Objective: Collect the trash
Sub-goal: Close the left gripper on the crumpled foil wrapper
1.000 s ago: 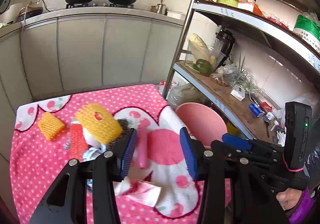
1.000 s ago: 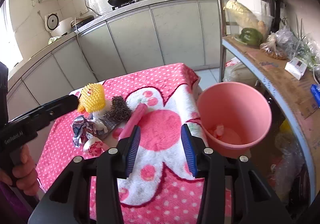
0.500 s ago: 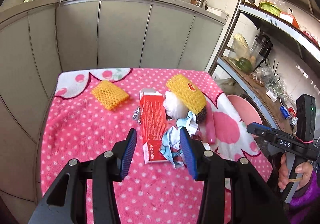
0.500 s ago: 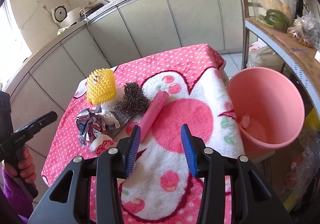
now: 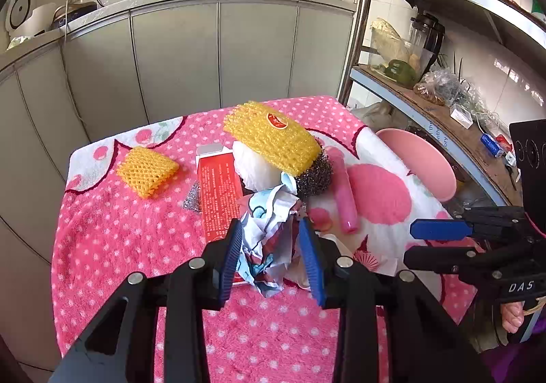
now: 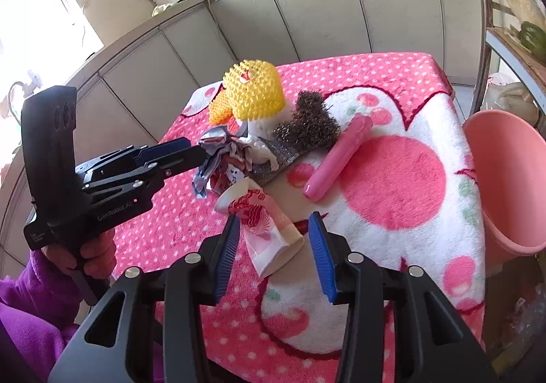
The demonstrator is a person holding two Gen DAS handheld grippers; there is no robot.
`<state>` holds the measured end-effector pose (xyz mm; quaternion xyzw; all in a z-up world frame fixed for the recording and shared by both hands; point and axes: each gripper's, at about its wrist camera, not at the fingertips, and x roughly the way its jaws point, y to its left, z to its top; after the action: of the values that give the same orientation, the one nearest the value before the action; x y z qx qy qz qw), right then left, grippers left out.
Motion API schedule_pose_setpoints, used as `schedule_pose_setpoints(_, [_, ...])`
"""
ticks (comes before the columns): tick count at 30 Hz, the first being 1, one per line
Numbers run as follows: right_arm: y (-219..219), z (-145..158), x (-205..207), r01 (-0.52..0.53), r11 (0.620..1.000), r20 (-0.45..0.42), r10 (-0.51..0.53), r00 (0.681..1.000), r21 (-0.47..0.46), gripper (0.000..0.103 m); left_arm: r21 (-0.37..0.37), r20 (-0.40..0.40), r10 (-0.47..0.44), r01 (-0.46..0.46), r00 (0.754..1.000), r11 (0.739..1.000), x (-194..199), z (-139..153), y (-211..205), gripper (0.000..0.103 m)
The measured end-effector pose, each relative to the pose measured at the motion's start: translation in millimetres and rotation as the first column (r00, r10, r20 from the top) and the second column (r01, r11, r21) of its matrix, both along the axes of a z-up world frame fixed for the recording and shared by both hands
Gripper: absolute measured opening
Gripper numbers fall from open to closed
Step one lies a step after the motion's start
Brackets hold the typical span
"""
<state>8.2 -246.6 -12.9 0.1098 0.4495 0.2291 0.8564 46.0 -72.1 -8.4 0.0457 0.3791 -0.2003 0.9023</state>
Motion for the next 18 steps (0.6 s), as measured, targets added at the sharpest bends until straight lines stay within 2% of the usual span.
schedule_pose_setpoints(2, [5,-5,1,-0.011,1.0,-0.015,0.011,1.0,-0.015,0.043,-0.001,-0.003,-0.002,0.002,1.0,1.0,1,-4,0,0.027])
schedule_pose_setpoints(7, [16,-16,5,-0.034,0.997,-0.045,0.032,0.998,-0.063,0.043,-0.013,-0.035,0.0,0.0,0.999,1.0,6,-12,0,0.027])
schedule_pose_setpoints(11, [16,-23,8,-0.031,0.998,-0.066,0.027,0.997,-0.061,0.043,-0.03,-0.032,0.015,-0.016,0.999,0.999,8,-14,3,0.026])
schedule_pose_setpoints(14, [16,-28,12,-0.035,0.997,-0.08,0.03,0.996,-0.063,0.043,-0.05,-0.016,0.001,-0.002,1.0,0.999,5,-12,5,0.009])
schedule_pose_setpoints(18, [18,-35,13,-0.044,0.997,-0.1,0.038,0.994,-0.058,0.043,-0.065,0.0,-0.006,0.006,1.0,0.998,-2,-8,9,0.007])
